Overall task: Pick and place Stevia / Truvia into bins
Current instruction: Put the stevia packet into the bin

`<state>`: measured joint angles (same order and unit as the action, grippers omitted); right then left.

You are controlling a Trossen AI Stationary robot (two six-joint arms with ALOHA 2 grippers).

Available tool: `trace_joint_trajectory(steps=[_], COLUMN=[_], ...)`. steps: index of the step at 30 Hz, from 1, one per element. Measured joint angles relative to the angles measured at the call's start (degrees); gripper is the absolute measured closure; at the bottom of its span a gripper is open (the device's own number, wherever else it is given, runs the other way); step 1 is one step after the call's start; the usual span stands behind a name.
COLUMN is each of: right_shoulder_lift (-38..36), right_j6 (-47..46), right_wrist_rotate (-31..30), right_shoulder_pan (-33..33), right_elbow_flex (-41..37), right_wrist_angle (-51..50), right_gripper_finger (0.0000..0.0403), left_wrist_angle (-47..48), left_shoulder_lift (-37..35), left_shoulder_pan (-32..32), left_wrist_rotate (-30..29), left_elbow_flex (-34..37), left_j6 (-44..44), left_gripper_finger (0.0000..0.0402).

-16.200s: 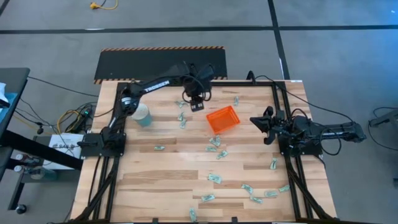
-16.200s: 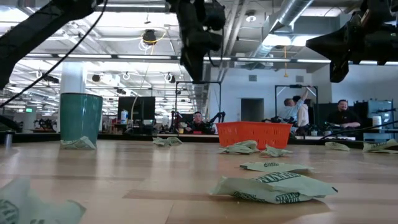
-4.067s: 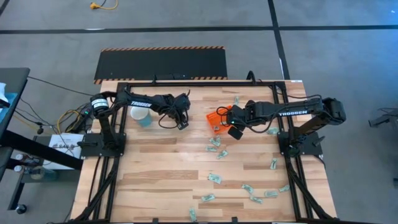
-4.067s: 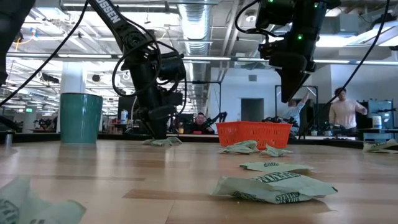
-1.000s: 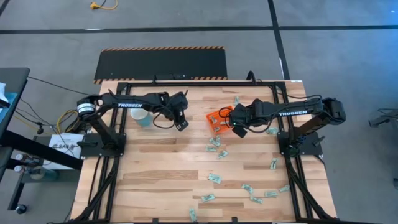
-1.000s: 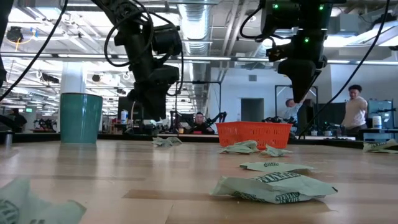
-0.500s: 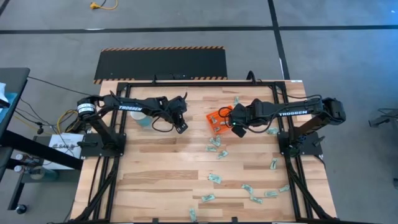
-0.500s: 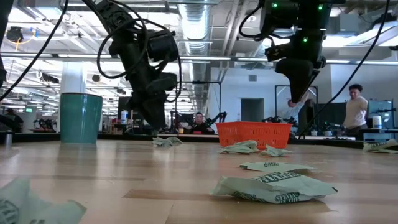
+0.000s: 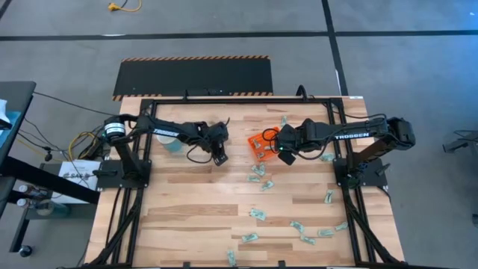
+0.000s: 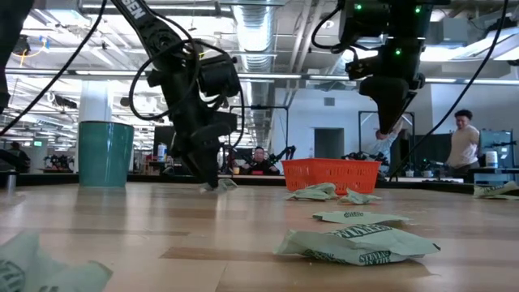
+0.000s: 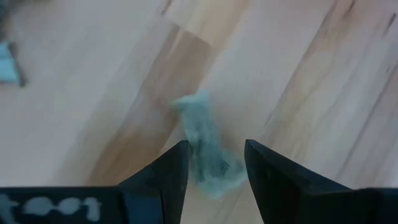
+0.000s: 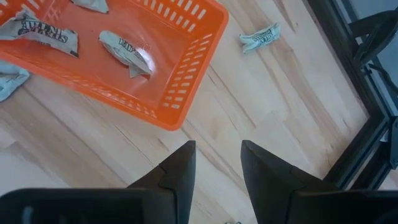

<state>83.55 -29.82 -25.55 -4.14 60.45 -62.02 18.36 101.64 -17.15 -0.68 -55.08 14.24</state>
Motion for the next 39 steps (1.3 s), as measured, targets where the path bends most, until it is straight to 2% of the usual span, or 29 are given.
trace_joint_trajectory(steps=[7,10,13,22,31,34,39], right_shoulder_lift=[0.0,0.0,0.0,0.0,0.0,0.01,0.01], right_j6=[0.02,0.28,0.28,0.33,0.31,0.31,0.28], right_wrist_rotate=[-0.01,-0.02,-0.02,-0.13,-0.16,-0.11,-0.08], right_shoulder_pan=[0.0,0.0,0.0,0.0,0.0,0.0,0.0], right_elbow_flex=[0.0,0.0,0.01,0.0,0.0,0.0,0.0], right_wrist_angle=[0.07,0.15,0.17,0.85,0.83,0.76,0.39], right_gripper_finger=[0.0282,0.0282,0.0282,0.0282,0.0282,0.0282,0.0282], left_wrist_angle=[0.08,1.31,1.56,0.67,1.37,-1.58,-13.11], left_shoulder_lift=[0.66,0.66,0.66,0.71,0.68,0.66,0.64], left_shoulder_pan=[0.02,0.28,0.33,0.27,0.59,0.94,1.03], left_wrist_rotate=[-1.33,-5.5,-8.07,-7.6,-7.48,-5.49,2.12], left_elbow_flex=[-0.05,-0.09,-0.12,-0.63,-9.67,-13.33,-15.04], left_j6=[0.74,0.73,-1.36,-7.25,-10.04,-12.25,-14.49], left_gripper_finger=[0.0242,0.0251,0.0274,0.0387,0.0397,0.0398,0.0396])
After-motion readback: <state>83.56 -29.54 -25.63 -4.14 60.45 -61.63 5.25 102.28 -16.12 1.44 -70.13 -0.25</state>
